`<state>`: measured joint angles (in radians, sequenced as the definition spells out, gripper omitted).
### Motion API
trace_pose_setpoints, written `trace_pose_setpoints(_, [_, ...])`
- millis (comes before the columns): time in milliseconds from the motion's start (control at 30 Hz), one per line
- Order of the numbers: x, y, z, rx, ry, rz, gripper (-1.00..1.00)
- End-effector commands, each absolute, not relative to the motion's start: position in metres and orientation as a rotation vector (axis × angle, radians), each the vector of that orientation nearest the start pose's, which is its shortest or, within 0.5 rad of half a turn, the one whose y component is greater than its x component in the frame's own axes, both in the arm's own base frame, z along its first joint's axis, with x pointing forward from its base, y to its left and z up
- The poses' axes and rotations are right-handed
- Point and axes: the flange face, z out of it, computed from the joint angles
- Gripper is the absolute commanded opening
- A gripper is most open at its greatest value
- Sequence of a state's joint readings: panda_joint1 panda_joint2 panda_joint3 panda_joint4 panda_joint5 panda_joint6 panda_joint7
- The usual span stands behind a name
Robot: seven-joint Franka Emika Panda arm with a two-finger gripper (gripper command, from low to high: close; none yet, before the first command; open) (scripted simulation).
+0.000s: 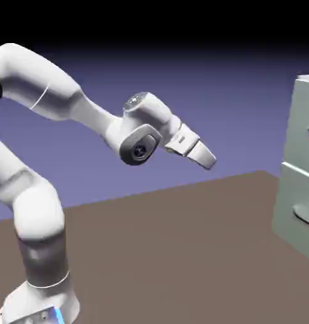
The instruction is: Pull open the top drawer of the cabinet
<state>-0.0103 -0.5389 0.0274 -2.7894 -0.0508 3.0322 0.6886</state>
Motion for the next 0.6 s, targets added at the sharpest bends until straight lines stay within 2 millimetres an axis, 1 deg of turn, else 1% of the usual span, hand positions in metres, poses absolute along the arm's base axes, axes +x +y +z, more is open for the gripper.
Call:
trace_pose_setpoints(0, [0.403,0.016,0.452,-2.660,0.725,-1.084,0.00])
trace_pose_setpoints(167, [0.432,0.041,0.431,-2.979,0.132,-1.109,0.00])
trace_pose_setpoints(300, [0.453,0.060,0.409,-3.123,-0.414,-1.063,0.00])
trace_pose_setpoints(433, [0.471,0.078,0.385,-3.142,-0.993,-0.974,0.00])
trace_pose_setpoints(567, [0.486,0.094,0.360,-3.029,-1.567,-0.865,0.00])
